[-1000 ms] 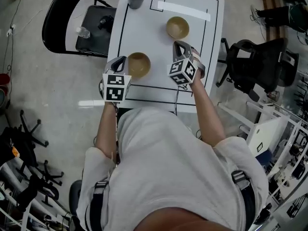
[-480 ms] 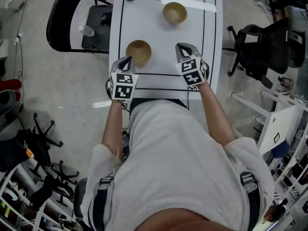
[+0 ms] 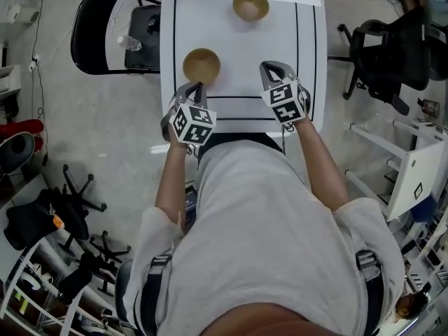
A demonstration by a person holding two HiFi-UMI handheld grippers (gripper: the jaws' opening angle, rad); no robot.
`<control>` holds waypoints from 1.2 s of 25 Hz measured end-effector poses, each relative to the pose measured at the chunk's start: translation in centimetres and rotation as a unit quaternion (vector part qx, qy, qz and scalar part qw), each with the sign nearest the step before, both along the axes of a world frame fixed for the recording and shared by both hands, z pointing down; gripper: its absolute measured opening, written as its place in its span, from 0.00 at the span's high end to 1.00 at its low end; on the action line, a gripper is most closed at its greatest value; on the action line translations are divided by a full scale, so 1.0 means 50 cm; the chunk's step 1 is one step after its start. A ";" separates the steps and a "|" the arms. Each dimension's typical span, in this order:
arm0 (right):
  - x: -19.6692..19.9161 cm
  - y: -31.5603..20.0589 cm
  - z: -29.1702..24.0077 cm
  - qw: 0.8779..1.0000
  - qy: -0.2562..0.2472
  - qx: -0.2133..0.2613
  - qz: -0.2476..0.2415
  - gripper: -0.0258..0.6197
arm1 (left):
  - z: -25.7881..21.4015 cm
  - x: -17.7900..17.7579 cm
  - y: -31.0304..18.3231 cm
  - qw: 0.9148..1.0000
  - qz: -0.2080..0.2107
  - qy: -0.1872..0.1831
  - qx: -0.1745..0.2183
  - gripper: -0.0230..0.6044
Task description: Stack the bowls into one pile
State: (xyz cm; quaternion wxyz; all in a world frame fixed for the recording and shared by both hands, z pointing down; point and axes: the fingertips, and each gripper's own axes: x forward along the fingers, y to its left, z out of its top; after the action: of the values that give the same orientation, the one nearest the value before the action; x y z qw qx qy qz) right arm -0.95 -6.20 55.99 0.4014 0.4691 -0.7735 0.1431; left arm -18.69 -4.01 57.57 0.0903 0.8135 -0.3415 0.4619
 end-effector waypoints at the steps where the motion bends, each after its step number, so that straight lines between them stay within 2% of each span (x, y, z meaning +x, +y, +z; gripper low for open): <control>1: 0.000 0.006 0.004 1.000 0.001 -0.004 -0.001 0.96 | 0.005 0.000 0.004 1.000 0.012 -0.016 0.003 0.96; 4: 0.009 0.018 0.010 1.000 0.004 -0.010 0.000 0.96 | 0.018 0.003 0.011 0.997 0.048 -0.063 0.012 0.96; 8: 0.027 0.032 0.007 1.000 0.002 -0.012 0.013 0.96 | 0.024 0.011 0.022 0.991 0.087 -0.100 0.023 0.96; 11: 0.041 0.033 0.005 1.000 0.003 -0.011 0.020 0.96 | 0.032 0.020 0.020 0.988 0.104 -0.114 0.024 0.96; 13: 0.050 0.036 0.004 1.000 0.002 -0.011 0.025 0.96 | 0.040 0.028 0.021 0.986 0.115 -0.121 0.018 0.85; 14: 0.054 0.038 0.005 1.000 0.002 -0.012 0.028 0.96 | 0.044 0.031 0.021 0.985 0.120 -0.126 0.015 0.83; 22: 0.076 0.053 0.015 0.998 -0.002 -0.022 0.053 0.96 | 0.073 0.049 0.016 0.973 0.168 -0.157 0.014 0.80; 26: 0.087 0.062 0.018 0.998 -0.001 -0.025 0.061 0.96 | 0.094 0.050 0.017 0.963 0.194 -0.188 0.009 0.82; 28: 0.096 0.067 0.021 0.997 -0.001 -0.026 0.068 0.96 | 0.096 0.055 0.012 0.960 0.202 -0.193 0.012 0.92; 30: 0.105 0.074 0.022 0.997 -0.001 -0.027 0.077 0.96 | 0.092 0.061 0.009 0.958 0.210 -0.193 0.015 0.95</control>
State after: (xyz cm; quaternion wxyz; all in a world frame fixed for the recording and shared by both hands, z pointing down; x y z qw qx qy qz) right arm 4.29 -2.51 57.10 0.4011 0.5159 -0.7314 0.1951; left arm -15.63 -3.58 62.16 -0.0883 0.7635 -0.1809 0.6137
